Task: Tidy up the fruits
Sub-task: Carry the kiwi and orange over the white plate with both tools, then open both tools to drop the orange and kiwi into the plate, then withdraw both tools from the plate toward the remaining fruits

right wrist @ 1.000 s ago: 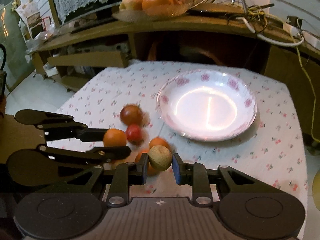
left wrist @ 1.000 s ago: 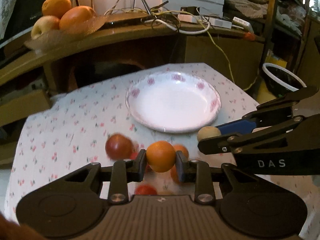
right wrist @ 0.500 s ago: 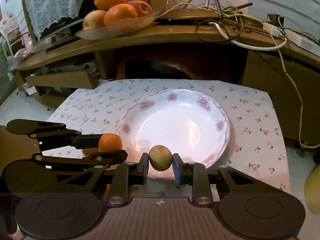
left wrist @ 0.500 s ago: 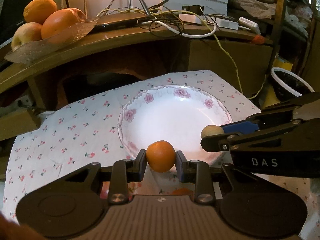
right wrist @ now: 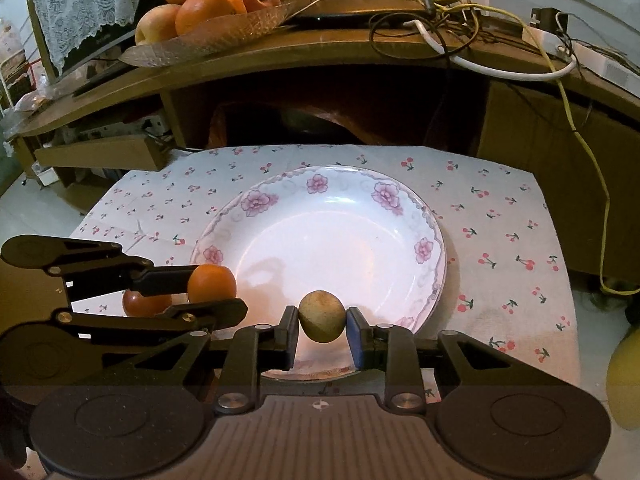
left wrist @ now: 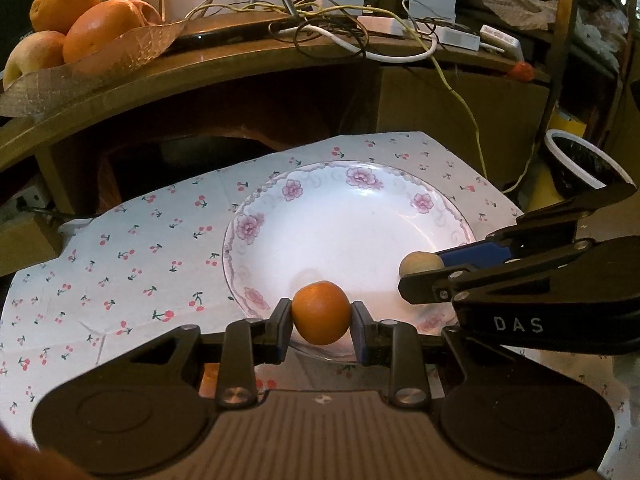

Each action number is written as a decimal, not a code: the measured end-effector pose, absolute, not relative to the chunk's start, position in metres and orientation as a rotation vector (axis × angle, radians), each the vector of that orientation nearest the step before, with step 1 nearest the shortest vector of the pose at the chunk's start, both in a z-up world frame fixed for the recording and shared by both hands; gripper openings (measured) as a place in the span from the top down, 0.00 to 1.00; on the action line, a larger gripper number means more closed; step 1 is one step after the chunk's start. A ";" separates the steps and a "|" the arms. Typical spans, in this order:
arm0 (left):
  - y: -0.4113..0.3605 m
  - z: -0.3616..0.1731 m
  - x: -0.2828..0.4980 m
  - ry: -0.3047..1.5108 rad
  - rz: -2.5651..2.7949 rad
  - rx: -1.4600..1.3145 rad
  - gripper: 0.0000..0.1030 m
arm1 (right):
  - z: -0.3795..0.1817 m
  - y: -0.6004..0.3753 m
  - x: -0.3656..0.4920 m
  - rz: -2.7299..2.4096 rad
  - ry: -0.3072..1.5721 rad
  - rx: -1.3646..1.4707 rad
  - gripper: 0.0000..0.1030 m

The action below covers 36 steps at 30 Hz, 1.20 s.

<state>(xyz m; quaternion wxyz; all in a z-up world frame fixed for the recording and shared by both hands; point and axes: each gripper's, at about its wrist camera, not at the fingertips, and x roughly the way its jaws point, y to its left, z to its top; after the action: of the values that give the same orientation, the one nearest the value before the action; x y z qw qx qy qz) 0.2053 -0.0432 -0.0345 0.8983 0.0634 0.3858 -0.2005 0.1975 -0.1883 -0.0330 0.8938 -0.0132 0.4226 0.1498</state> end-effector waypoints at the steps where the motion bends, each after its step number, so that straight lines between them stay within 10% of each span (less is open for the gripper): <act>1: -0.043 -0.035 0.206 0.799 -0.416 0.130 0.66 | -0.033 -0.188 0.198 0.313 0.877 -0.029 0.72; 36: 0.007 -0.007 0.167 0.763 -0.398 0.100 0.58 | -0.018 -0.181 0.174 0.361 0.824 -0.030 0.61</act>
<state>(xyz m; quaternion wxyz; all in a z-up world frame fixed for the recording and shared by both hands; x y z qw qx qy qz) 0.1674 0.0065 -0.0066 0.9076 0.0485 0.3697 -0.1930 0.1735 -0.1815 -0.0178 0.9004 -0.0147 0.3982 0.1746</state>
